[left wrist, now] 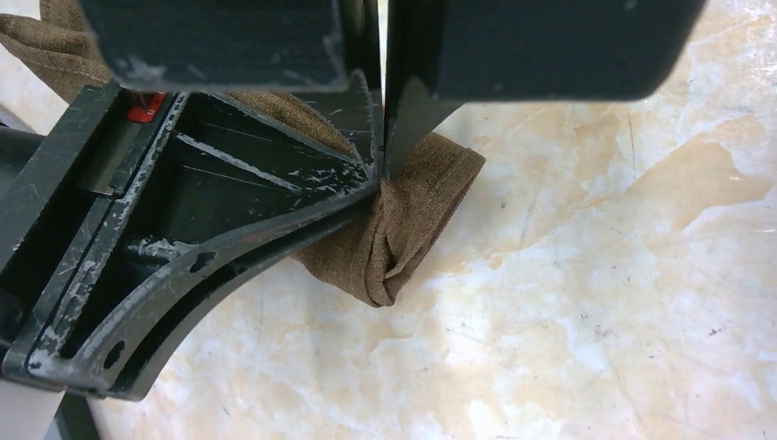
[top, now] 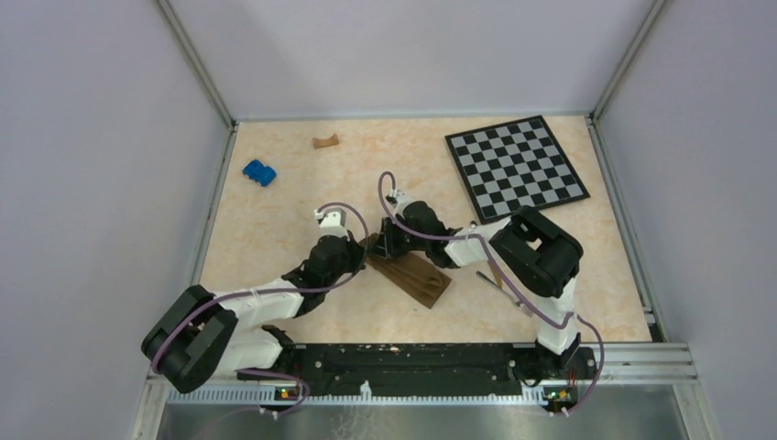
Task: Fold the napkin into a case and place the utensils inside
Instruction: Fold the top corner of the smaller rectangle-folded napkin at the center of the board.
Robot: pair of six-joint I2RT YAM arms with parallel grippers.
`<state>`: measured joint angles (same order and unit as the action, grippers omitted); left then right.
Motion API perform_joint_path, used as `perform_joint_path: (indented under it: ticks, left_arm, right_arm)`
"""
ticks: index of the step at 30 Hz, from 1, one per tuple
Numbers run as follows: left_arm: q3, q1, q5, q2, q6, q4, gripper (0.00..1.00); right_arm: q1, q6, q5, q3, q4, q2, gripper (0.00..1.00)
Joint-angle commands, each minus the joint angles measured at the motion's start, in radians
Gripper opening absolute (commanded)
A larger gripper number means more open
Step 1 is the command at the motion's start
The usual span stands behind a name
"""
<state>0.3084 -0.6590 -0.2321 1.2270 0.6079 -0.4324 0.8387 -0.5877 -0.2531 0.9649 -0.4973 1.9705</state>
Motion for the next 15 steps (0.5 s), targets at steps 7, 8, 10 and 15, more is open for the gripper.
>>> perform_joint_path:
  ticks: [7,8,10,15]
  left_arm:
    - [-0.019,0.020,0.006,-0.058,-0.010,-0.028,0.00]
    - [-0.019,0.020,0.008,-0.059,-0.011,-0.029,0.00]
    - [-0.019,0.021,0.016,-0.058,-0.013,-0.033,0.00]
    - [-0.014,0.020,0.040,-0.044,-0.014,-0.049,0.00]
  right_arm:
    - [-0.015,-0.029,-0.107,-0.020,-0.062,-0.052,0.00]
    - [-0.015,-0.029,-0.109,-0.016,-0.061,-0.047,0.00]
    - [-0.015,-0.030,-0.114,-0.010,-0.072,-0.040,0.00]
    - [-0.010,-0.046,-0.116,0.007,-0.085,-0.013,0.00]
